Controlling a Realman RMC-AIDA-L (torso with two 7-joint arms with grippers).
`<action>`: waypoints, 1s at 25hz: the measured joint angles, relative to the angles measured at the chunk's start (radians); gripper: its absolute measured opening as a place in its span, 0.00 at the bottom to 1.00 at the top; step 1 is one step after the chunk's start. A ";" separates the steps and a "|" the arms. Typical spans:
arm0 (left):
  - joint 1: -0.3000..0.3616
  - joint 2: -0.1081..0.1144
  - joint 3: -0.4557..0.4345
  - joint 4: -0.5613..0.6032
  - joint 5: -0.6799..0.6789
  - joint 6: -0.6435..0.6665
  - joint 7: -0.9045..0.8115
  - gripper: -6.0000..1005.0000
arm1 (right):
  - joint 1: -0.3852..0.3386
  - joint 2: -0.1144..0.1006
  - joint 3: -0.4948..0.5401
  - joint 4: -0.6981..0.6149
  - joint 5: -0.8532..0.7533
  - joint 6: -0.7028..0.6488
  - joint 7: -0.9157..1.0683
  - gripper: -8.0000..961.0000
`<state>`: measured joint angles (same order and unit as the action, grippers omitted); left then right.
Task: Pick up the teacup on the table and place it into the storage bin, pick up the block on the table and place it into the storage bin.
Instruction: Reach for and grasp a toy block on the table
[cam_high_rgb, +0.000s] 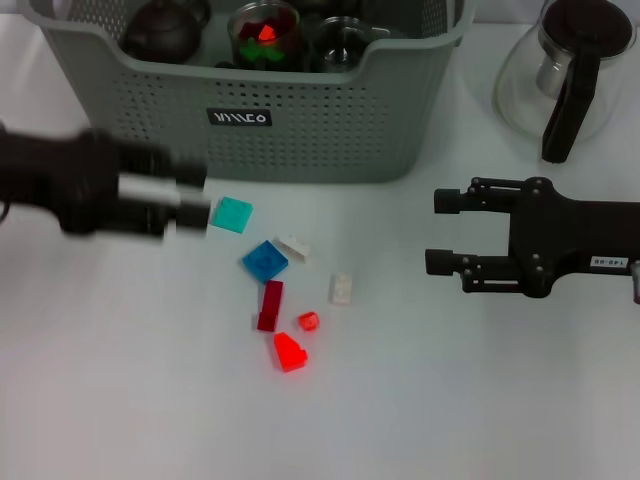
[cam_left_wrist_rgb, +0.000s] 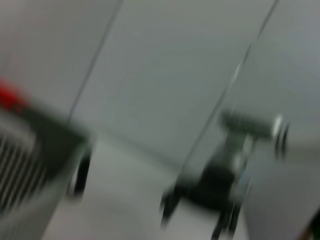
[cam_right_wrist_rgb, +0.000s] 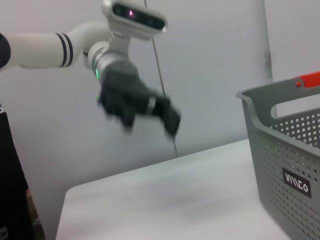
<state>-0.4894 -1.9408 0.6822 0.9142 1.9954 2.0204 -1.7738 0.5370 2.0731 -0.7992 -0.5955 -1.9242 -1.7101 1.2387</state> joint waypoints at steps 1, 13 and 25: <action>-0.003 -0.007 0.005 0.020 0.048 -0.009 -0.006 0.61 | 0.000 0.000 0.000 0.000 -0.001 -0.001 0.001 0.79; -0.072 -0.196 0.112 0.294 0.507 -0.161 -0.049 0.61 | 0.001 -0.003 0.000 0.000 0.002 0.000 0.022 0.79; -0.072 -0.233 0.370 0.291 0.567 -0.419 -0.176 0.59 | -0.003 -0.002 0.006 0.001 0.002 0.015 0.025 0.79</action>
<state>-0.5614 -2.1735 1.0517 1.2056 2.5625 1.6011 -1.9496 0.5336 2.0709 -0.7929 -0.5940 -1.9219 -1.6953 1.2639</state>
